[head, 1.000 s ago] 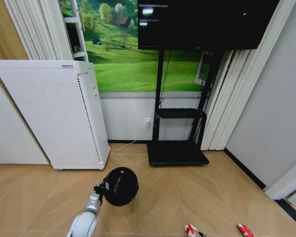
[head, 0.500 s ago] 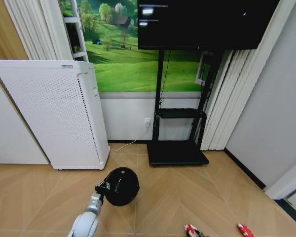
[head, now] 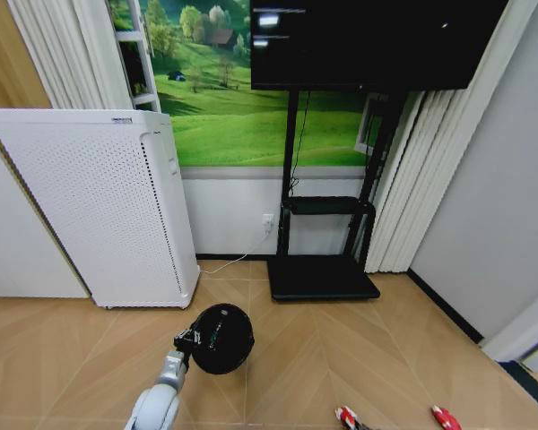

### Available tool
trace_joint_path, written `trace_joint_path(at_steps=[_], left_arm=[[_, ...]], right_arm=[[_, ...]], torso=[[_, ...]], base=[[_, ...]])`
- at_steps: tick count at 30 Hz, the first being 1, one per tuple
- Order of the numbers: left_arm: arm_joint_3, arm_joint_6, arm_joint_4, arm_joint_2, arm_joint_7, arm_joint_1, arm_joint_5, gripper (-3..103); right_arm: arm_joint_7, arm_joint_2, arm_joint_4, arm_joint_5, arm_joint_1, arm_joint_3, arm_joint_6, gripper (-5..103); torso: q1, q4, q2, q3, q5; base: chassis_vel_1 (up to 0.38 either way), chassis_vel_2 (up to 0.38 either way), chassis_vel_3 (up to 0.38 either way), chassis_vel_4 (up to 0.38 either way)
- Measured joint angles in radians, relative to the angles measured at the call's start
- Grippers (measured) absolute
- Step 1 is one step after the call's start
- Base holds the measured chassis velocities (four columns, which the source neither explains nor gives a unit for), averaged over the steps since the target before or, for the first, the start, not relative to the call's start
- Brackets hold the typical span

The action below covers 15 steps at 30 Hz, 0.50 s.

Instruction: Pick up the trash bin and place the garbage on the floor into it.

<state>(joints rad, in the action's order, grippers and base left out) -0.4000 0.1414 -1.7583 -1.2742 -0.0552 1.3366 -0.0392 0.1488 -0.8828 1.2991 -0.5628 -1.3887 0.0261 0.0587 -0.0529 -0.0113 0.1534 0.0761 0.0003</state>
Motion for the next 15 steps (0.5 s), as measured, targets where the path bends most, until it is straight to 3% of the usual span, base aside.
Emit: trace_joint_path(at_steps=[8, 15], left_arm=[[0.081, 0.004, 0.046, -0.049, -0.005, -0.085, 0.011, 3], [0.152, 0.001, 0.078, -0.088, -0.007, -0.134, 0.033, 3]], right_arm=[[-0.036, 0.072, 0.16, 0.02, -0.024, 0.169, 0.057, 23], [-0.097, 0.118, 0.304, -0.005, -0.052, 0.245, 0.107, 23]], torso=[[0.0, -0.0005, 0.0, 0.0, -0.0002], [0.0, -0.0005, 0.0, 0.0, -0.0001]], base=[[0.0, 0.0, 0.0, 0.0], [0.0, 0.0, 0.0, 0.0]])
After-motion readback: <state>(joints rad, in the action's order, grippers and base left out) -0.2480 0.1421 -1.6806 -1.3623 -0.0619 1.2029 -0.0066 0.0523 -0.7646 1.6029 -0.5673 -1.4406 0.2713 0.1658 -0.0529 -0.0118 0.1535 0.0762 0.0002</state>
